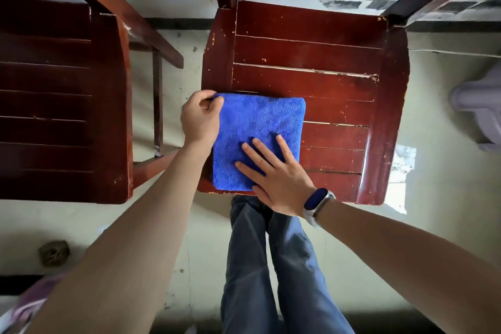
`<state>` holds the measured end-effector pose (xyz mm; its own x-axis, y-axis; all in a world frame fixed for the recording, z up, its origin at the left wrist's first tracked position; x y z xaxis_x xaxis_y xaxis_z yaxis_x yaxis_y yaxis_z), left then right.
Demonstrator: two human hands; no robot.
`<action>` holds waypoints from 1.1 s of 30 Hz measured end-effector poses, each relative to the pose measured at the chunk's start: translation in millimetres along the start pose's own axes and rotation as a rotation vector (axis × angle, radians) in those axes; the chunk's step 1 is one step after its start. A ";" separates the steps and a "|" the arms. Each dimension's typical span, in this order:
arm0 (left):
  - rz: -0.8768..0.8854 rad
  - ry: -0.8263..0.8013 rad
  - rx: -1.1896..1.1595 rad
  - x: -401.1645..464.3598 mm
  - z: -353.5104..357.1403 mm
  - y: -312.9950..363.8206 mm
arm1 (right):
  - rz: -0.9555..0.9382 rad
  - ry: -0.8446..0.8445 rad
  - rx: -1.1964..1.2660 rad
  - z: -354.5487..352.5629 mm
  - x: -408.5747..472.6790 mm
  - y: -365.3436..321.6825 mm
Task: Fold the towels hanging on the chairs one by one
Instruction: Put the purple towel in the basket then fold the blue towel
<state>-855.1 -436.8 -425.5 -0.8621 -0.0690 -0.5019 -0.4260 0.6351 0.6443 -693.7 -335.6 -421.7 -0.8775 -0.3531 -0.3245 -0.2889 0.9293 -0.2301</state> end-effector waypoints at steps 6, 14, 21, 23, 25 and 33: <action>0.114 0.071 0.239 -6.6 -7.2 -6.1 | -0.158 -0.004 0.024 0.1 -22.1 -3.4; 1.002 -0.211 1.098 -80.3 6.8 -48.7 | -0.075 -0.082 -0.004 11.9 -70.2 -10.9; 0.965 -0.251 0.919 -75.7 0.4 -44.8 | 0.399 0.353 0.565 -24.9 -64.4 21.2; 0.746 -0.121 0.686 -70.8 -6.6 -39.6 | 0.783 0.337 0.797 -29.0 -51.7 37.2; 0.420 -0.033 0.475 -62.9 -10.7 -42.6 | 0.980 0.278 0.972 -27.9 -36.9 45.3; 0.105 0.074 0.440 -51.3 -9.7 -36.7 | 1.307 0.255 1.247 -16.7 -6.1 41.2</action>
<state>-797.9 -464.1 -417.8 -0.9185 -0.0311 -0.3943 -0.1917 0.9069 0.3751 -706.7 -293.3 -413.9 -0.3448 0.5858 -0.7335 0.8704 -0.0931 -0.4835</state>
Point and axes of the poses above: each hand's wrist, its own x-axis towards the middle knuckle, its own z-axis out of the palm, y = z × x, the point moved 3 cm from there along x, towards the middle knuckle, and after that the axes turned 5 degrees about x, right-handed, at the moved point
